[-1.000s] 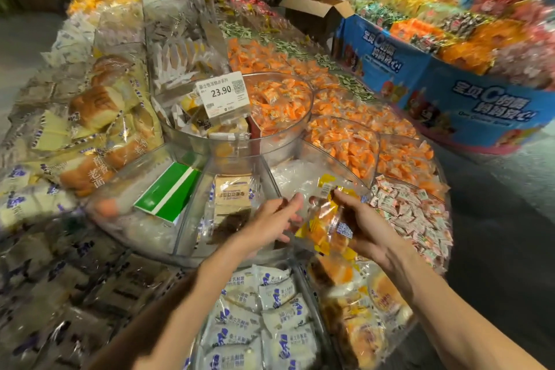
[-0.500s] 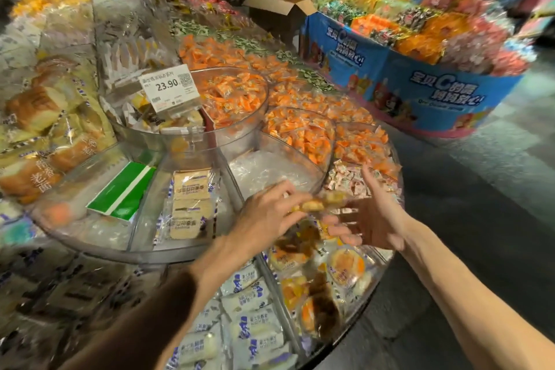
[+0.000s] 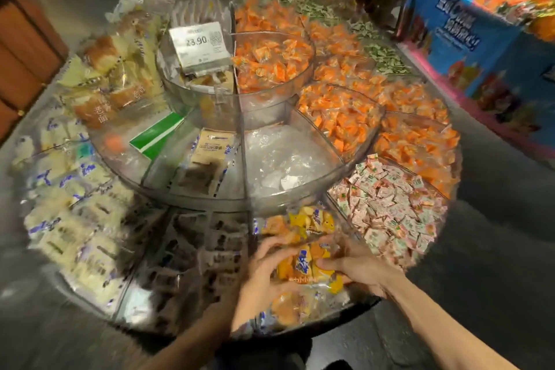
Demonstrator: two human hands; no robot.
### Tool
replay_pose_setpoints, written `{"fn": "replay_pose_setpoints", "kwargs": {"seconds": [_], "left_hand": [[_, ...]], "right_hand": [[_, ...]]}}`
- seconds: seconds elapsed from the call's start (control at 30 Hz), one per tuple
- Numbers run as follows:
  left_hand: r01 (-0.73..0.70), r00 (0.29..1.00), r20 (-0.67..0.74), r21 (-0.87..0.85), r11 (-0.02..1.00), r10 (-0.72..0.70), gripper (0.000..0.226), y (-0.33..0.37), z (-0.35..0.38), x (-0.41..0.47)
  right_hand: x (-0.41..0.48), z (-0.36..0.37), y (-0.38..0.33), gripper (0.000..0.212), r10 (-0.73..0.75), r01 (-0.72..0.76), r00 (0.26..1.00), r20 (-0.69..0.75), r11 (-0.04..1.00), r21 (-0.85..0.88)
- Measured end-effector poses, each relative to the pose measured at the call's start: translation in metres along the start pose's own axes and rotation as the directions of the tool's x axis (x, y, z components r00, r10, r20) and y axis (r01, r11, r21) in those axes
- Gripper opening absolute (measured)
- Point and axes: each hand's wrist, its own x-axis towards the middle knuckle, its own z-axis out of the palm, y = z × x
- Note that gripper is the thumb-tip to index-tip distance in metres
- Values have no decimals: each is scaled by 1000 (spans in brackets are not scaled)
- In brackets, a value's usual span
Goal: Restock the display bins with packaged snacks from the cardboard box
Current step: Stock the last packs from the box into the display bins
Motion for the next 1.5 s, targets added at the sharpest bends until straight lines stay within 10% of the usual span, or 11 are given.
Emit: {"fn": "replay_pose_setpoints", "kwargs": {"seconds": [0.33,0.6,0.77,1.1,1.27,1.5], "left_hand": [[47,993,68,528,848,-97,93,-11,29,-42],[224,895,151,661,716,-420,57,5,39,-36],[244,896,200,523,817,-396,56,19,19,-30],[308,941,-243,327,893,-236,16,87,-142,-55],[701,644,-592,202,683,-485,29,39,-242,-221],[775,303,-792,-119,620,-530,13,77,-324,-477]], "right_hand": [[35,32,43,35,-57,88,995,88,909,-407],[34,46,58,51,-281,227,958,52,639,-735],[23,38,55,64,-323,213,946,-32,692,-690],[-15,108,-72,22,-631,639,739,236,546,-542],[-46,256,-131,27,-646,819,526,553,209,-534],[-111,524,-136,17,-422,972,221,879,21,-235]]}}
